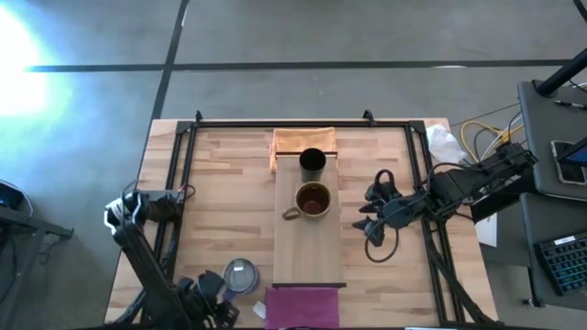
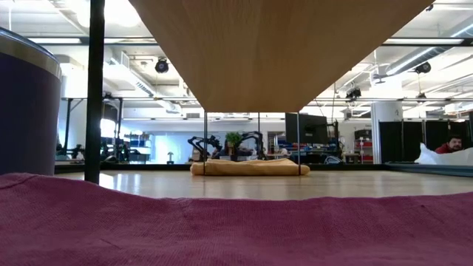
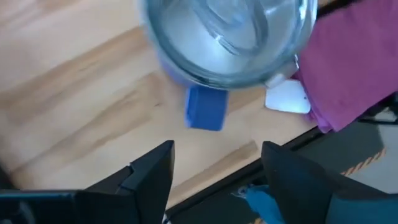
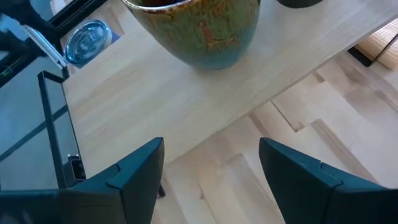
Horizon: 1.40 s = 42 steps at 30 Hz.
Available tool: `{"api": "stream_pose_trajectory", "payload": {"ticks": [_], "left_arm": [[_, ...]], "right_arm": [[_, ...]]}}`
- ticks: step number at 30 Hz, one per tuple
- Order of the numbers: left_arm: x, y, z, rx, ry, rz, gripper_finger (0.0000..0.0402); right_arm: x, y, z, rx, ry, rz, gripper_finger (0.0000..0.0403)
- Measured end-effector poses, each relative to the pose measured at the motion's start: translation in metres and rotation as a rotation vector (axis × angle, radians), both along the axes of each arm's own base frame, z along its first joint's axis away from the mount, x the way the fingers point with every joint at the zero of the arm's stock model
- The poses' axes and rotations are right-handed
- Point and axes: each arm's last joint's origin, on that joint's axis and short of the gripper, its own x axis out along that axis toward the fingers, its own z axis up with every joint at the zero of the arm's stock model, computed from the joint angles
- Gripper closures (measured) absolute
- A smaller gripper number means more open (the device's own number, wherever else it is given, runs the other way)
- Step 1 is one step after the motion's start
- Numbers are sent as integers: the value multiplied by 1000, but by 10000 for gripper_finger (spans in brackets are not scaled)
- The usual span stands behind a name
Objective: Stack small to large cups/mugs on shelf
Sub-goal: Put the purple mug on the shelf
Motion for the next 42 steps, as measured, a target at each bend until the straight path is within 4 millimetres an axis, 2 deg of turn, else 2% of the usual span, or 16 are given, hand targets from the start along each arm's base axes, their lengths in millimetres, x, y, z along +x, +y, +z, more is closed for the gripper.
{"api": "stream_pose_trajectory", "payload": {"ticks": [4,11,27,34,38,42], "left_arm": [[-6,14,16,-44,32,29,173],[-1,19,13,-53,59,51,173],[20,4,-27,2,76,12,173],[28,3,-46,66,110,32,174],[30,2,-52,75,121,35,196],[31,2,-53,70,117,39,248]], "right_arm": [[-1,-1,-1,-9,15,2,147],[-1,-1,-1,-13,17,3,147],[-5,-3,-2,-38,56,11,147],[-5,-3,-2,-31,57,12,149],[-5,-3,-2,-27,58,10,149],[-5,-3,-2,-26,58,10,149]]}}
